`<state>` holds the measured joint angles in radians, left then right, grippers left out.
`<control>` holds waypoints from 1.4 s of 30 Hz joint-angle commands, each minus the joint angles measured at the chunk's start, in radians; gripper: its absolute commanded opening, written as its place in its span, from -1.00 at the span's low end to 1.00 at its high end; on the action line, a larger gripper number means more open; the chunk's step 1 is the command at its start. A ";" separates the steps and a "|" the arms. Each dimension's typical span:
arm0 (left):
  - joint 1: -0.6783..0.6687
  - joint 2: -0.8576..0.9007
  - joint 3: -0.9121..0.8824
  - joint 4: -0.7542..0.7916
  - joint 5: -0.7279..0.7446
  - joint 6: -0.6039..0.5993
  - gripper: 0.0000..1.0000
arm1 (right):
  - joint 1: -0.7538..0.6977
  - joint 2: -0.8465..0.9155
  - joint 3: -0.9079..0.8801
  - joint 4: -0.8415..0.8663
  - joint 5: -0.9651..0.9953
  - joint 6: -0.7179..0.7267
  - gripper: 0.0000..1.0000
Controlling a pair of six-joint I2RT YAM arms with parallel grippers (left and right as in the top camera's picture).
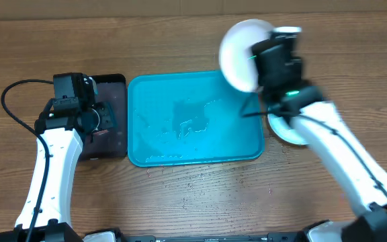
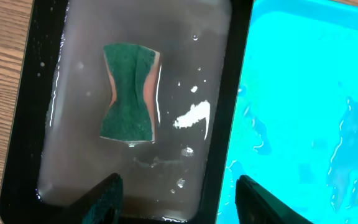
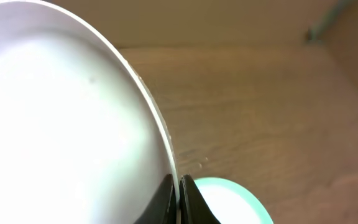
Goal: Clean dirty plates on tray and stack at the side
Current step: 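Carry the white plate right and stack it on the plate pile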
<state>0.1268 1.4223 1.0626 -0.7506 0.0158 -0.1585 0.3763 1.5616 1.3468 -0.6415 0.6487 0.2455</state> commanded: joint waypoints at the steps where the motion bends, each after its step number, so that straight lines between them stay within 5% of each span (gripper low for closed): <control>1: 0.005 -0.016 -0.009 0.008 0.015 -0.007 0.22 | -0.180 -0.041 0.025 -0.060 -0.322 0.174 -0.93; 6: 0.005 -0.016 -0.009 0.006 0.014 -0.006 0.29 | -0.493 -0.023 -0.009 -0.170 -0.626 0.253 -0.93; 12: 0.005 -0.016 -0.009 0.008 0.015 -0.006 0.36 | -0.705 0.006 -0.071 -0.229 -0.743 0.249 -0.93; 27: 0.005 -0.016 -0.009 0.004 0.017 -0.006 0.41 | -0.747 0.006 -0.297 -0.135 -0.792 0.218 -0.92; 35: 0.005 -0.016 -0.009 0.003 0.025 -0.007 0.44 | -0.738 0.006 -0.297 -0.111 -0.893 0.192 -0.29; 42: 0.002 -0.016 -0.009 0.023 0.093 -0.006 0.79 | -0.669 0.006 -0.297 -0.032 -1.089 0.060 0.26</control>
<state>0.1268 1.4223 1.0615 -0.7410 0.0574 -0.1585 -0.3405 1.5684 1.0527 -0.7105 -0.2932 0.3969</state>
